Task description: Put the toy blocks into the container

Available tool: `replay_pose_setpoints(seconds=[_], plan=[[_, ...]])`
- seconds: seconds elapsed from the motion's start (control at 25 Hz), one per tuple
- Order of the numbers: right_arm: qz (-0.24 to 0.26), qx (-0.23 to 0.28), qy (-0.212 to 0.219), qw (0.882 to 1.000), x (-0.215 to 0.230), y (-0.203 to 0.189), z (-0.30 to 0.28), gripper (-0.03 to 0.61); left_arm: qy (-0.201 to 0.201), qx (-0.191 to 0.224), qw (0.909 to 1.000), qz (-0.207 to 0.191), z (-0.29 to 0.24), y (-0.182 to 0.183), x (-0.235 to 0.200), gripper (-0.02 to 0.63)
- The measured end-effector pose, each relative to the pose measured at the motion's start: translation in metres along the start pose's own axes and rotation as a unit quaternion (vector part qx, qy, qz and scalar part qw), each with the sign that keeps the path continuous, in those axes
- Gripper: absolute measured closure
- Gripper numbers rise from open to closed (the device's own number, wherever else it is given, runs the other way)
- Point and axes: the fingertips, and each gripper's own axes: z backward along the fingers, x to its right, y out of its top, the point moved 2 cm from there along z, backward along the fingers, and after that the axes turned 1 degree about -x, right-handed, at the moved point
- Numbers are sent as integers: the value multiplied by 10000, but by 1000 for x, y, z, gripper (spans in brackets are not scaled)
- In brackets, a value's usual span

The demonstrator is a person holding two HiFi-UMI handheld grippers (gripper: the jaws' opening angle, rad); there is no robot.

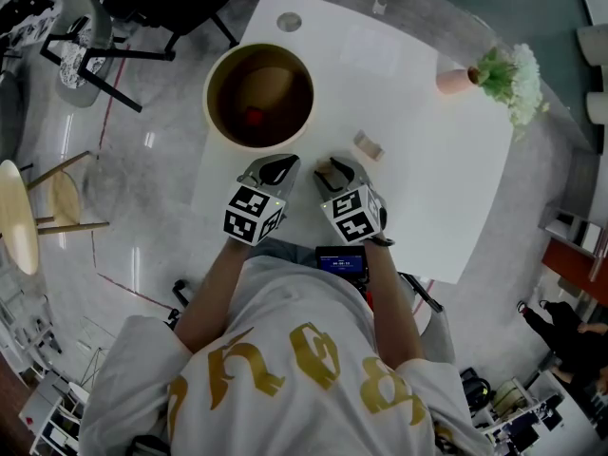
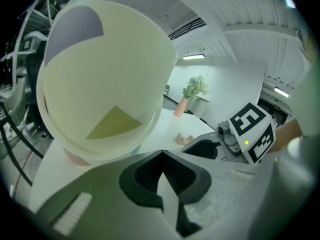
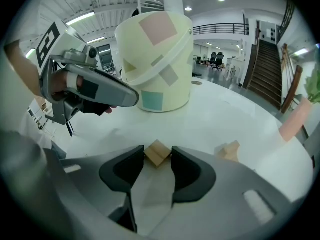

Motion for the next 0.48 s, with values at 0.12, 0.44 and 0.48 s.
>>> replay_pose_setpoints(seconds=[0.12,0.44,0.48], plan=[[-71,-19,17,10000,1,-1,1,382,8,18,10000,-11,2,1,-1,612],[-243,160,-42,9996,5,1,10,382,35,57,9999,-135,6,6,3,612],[-257,178,-30,9995,5,2,12,382,34,68,9999,-147,7,6,4,612]])
